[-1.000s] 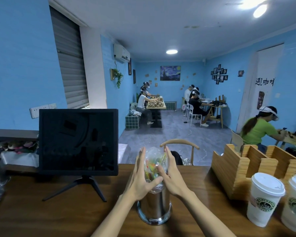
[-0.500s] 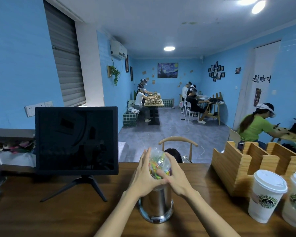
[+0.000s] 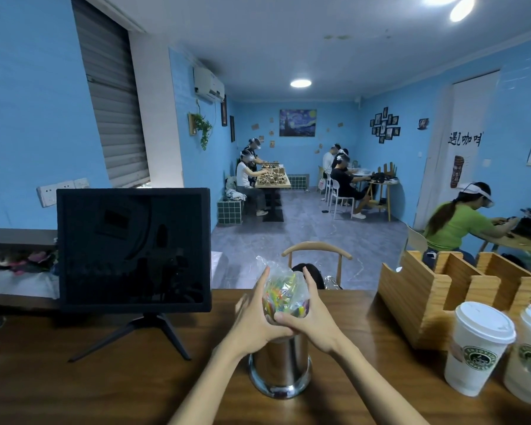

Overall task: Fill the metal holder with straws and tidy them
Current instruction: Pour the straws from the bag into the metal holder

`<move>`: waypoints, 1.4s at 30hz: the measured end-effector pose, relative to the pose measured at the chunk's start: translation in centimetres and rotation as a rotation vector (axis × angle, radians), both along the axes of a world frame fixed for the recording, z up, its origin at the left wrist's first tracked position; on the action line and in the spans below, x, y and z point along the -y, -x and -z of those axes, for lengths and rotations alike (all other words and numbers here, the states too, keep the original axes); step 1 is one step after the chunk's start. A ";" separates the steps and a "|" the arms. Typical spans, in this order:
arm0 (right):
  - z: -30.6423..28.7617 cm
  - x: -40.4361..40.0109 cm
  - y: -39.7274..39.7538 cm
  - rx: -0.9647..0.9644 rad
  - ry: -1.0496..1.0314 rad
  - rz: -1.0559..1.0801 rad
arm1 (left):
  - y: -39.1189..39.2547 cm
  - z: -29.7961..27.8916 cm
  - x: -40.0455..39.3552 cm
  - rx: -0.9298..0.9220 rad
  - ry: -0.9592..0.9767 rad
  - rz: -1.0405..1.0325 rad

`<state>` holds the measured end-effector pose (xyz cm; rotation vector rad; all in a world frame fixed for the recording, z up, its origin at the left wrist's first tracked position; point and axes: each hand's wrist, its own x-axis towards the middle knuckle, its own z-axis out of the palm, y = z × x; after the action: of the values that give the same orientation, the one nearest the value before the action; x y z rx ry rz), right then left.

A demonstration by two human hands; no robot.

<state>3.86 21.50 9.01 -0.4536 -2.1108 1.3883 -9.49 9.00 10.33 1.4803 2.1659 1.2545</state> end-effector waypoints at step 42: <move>-12.6 1.5 3.6 -0.383 -0.396 0.228 | -2.2 -11.8 -3.1 -0.330 -0.440 -0.139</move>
<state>0.27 20.02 21.61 -0.2348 -1.8827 0.8235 -7.26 12.10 22.09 1.8408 2.3316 1.7296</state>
